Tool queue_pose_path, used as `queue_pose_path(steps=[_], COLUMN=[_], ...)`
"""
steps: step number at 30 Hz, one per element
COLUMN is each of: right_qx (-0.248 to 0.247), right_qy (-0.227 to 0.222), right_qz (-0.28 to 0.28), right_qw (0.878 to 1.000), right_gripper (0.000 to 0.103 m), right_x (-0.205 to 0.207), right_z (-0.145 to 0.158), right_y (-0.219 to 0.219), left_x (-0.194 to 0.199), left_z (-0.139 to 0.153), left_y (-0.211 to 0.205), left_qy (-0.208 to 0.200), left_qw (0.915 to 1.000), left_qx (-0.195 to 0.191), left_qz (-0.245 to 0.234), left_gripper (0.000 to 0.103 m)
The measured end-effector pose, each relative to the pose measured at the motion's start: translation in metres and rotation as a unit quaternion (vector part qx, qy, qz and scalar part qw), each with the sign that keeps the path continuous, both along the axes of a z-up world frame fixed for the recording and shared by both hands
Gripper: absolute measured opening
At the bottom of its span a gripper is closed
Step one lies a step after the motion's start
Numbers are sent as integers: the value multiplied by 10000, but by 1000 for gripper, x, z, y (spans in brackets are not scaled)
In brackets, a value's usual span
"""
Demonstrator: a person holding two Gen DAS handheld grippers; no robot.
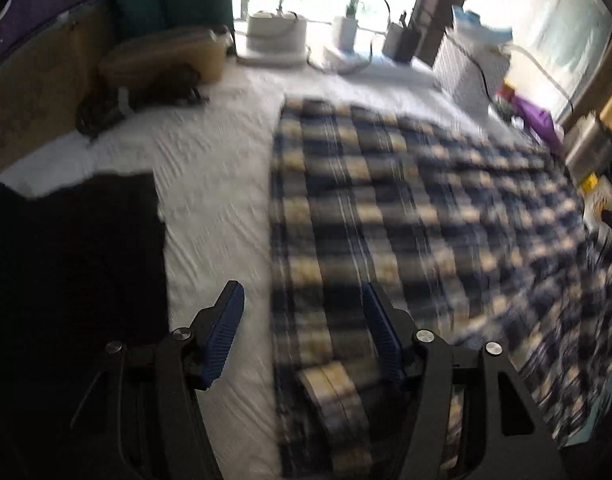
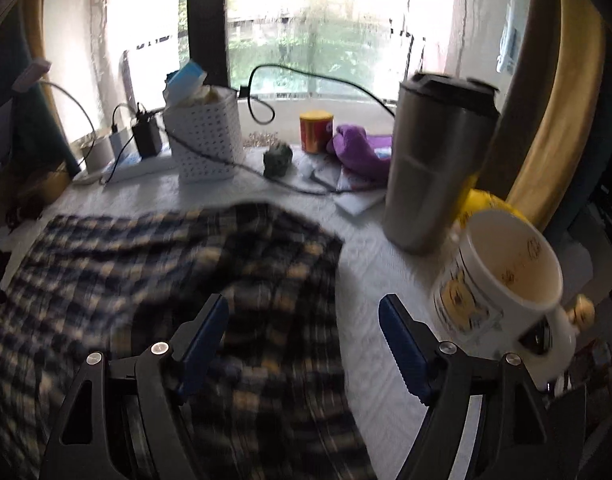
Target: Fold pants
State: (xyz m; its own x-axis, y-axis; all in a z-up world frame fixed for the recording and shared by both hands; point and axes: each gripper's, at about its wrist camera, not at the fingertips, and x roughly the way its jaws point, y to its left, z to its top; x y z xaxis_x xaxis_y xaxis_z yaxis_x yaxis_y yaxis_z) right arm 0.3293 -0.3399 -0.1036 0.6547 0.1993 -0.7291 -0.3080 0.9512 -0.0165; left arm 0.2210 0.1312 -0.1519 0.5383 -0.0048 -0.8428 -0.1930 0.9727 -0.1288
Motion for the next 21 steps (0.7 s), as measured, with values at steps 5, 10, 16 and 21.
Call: queue_pose_path(steps=[5, 10, 16, 21], right_qx=[160, 440, 87, -103], right_qy=[288, 498, 411, -19], right_qz=[191, 509, 667, 268], right_qw=[9993, 9965, 9969, 9996], right_gripper=[49, 49, 16, 6], right_x=[-22, -27, -32, -35], right_z=[-15, -24, -33, -1], right_y=[-11, -2, 14, -11], left_x=[-7, -4, -9, -12], left_z=[-3, -4, -2, 6], left_y=[-22, -35, -41, -39], left_qy=[-121, -133, -251, -327], left_qw=[9990, 9988, 9979, 9973], left_qx=[433, 474, 573, 650], left_qz=[-23, -87, -145, -73], left_gripper=[62, 62, 15, 11])
